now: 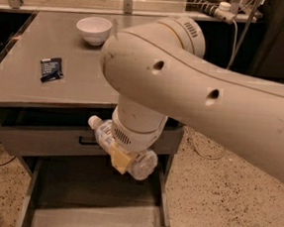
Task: Place blue plastic bottle into middle drawer
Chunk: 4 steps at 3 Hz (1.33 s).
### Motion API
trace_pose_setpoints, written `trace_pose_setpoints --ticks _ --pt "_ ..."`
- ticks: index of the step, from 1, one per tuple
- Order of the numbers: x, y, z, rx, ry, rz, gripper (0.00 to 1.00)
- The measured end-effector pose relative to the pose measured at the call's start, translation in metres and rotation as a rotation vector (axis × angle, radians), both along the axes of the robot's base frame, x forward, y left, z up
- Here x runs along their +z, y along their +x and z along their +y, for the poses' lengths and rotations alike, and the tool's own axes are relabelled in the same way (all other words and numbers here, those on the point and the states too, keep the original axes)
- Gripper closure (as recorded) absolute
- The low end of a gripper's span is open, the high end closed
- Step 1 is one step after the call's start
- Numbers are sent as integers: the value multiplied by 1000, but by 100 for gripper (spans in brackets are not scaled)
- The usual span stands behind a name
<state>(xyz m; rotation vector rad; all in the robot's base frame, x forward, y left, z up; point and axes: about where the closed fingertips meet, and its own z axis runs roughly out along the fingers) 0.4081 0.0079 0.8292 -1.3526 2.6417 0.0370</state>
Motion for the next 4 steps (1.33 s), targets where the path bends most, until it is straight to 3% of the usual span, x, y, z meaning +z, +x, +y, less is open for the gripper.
trace_pose_setpoints --ticks 1,2,3,4 --pt "0 0 0 0 0 0 100" --pt "-34 -28 10 6 23 84 100" --pt "-99 -63 17 -21 43 190 100" --pt "-99 -63 17 -21 43 190 100"
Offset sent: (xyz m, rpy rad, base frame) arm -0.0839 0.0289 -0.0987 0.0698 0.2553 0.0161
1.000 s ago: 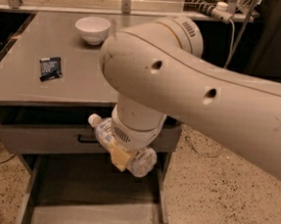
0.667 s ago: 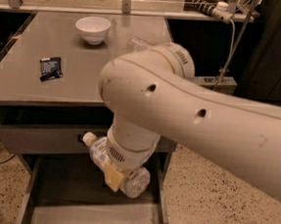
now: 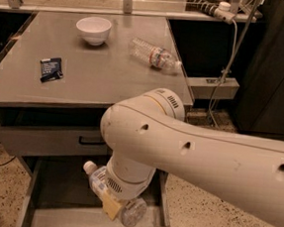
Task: Place blue plastic bottle into middle drawer
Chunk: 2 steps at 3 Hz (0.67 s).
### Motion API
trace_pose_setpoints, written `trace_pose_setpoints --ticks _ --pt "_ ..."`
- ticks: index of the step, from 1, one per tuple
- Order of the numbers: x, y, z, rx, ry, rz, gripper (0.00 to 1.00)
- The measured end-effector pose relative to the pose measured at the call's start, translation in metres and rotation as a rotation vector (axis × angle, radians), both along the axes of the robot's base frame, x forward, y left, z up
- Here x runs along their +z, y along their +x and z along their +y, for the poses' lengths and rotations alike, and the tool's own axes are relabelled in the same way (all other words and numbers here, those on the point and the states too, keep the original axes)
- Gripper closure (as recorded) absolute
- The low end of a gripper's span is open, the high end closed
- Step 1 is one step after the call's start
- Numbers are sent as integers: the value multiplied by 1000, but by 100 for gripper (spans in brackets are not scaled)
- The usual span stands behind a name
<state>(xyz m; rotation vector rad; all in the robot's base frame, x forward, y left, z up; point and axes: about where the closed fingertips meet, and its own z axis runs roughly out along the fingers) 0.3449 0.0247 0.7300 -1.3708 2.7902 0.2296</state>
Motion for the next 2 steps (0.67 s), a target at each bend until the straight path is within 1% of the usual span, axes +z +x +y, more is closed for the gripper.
trace_pose_setpoints --ticks 1,2 --pt "-24 1 16 5 39 3 100" --pt "-67 9 35 -19 107 0 100"
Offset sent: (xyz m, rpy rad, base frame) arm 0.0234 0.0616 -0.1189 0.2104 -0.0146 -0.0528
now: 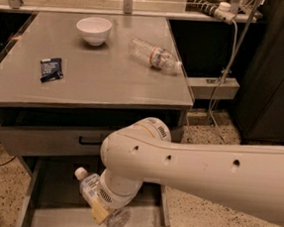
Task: Place blue plastic bottle into middle drawer
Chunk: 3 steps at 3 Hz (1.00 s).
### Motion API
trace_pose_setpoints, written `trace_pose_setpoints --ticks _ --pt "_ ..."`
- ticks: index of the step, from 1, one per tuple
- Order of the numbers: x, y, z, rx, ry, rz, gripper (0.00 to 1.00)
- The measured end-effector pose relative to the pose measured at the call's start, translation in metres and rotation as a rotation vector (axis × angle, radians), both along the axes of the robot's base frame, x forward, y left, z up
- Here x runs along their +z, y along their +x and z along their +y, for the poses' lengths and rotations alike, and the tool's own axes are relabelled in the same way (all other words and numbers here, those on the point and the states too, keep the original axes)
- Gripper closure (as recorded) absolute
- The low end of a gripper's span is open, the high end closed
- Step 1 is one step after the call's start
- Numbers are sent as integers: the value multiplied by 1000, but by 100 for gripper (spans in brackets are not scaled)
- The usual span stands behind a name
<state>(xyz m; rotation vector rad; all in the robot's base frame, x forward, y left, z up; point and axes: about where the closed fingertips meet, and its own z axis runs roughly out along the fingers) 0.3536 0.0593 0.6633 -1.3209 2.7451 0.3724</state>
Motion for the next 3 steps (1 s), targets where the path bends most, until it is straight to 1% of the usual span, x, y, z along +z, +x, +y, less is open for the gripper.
trace_pose_setpoints --ticks 1,2,3 --pt "-37 18 10 -50 66 0 100" --pt "-37 18 10 -50 66 0 100" --pt "-58 22 19 -74 98 -13 100"
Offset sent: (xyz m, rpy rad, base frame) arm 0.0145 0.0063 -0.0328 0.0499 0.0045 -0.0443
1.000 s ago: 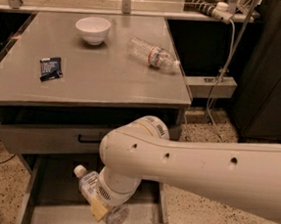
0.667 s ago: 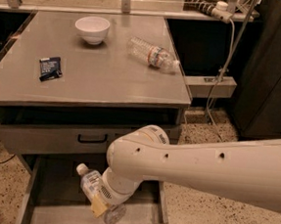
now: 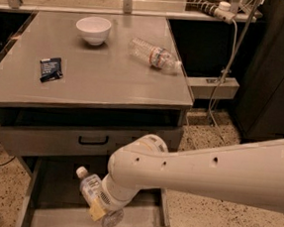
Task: Place blue plastic bottle into middle drawer
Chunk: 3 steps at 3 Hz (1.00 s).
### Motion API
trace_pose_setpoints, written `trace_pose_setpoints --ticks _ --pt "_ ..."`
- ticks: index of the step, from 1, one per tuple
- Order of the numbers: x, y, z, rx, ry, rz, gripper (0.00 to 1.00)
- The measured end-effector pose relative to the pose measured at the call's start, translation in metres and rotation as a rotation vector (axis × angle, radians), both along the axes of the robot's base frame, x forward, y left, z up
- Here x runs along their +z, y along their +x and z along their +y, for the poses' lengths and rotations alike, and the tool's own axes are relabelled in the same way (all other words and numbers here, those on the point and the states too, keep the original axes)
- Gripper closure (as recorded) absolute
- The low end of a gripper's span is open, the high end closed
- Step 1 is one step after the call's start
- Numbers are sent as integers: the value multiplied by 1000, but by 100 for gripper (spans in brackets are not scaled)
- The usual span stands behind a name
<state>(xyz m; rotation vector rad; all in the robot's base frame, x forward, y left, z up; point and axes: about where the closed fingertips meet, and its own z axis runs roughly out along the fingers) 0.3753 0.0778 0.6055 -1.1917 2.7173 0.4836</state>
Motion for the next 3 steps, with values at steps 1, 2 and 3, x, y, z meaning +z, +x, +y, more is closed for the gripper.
trace_pose_setpoints --ticks 1,2,3 --pt "-40 12 5 -78 53 -16 100" --pt "-69 32 21 -137 142 -28 100" --pt "-69 32 21 -137 142 -28 100"
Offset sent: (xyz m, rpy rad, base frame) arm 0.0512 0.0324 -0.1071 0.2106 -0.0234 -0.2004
